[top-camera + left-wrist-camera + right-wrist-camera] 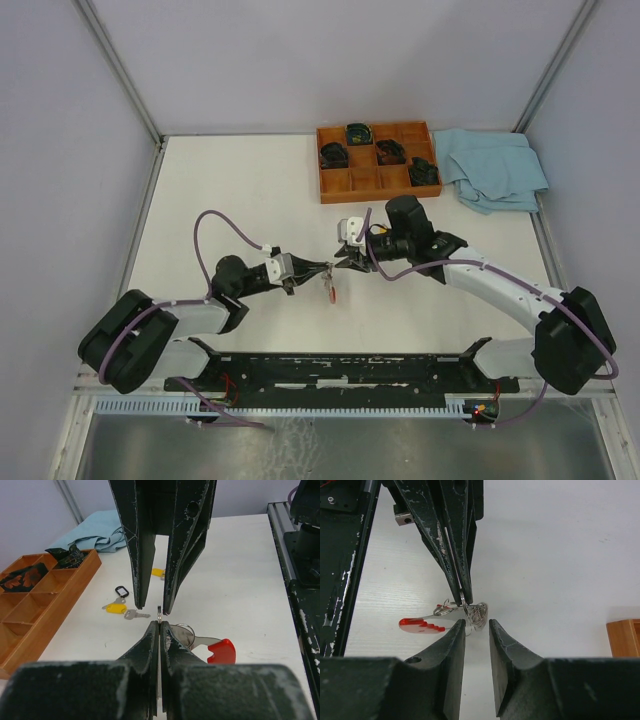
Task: Put the keys on the keyring
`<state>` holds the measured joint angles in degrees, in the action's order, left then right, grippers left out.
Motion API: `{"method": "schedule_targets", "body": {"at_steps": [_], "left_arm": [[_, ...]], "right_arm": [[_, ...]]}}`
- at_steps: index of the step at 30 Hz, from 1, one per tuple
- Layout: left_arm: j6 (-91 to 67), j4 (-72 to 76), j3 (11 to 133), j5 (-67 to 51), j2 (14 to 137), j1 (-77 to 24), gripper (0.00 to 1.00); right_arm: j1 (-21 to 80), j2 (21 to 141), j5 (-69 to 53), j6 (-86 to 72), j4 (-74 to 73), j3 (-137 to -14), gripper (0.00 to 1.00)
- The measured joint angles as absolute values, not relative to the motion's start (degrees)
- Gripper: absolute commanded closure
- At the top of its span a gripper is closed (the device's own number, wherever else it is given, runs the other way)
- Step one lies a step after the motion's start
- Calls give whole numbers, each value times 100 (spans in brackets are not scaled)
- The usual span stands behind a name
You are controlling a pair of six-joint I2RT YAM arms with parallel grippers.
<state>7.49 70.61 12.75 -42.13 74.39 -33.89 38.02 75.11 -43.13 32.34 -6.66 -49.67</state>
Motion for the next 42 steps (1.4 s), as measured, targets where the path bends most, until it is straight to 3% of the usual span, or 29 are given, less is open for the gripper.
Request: {"method": "schedule_targets", "body": {"at_steps": [10,18,24,31,42], "left_arm": [[685,7185,1273,-4219,7454,-3389,97],[622,7218,1273,-4246,7459,-3389,95],[626,7179,1273,-4261,7459,-3389,81],[799,6602,1282,-4252,7168,-3389,72],[1105,5830,1404,-4213,6936,-3404,68]], "right_arm": [[3802,7636,-4657,3223,-445,-4963,75],[3802,7699,-4807,3179,-434,-4963,99],[3804,7703,-4770,3190,-770,-5085,99],[4056,7935,-4010,3441,-2191,-5927,99],[4628,8399,-2412,3695,-3970,-6995,99]]}}
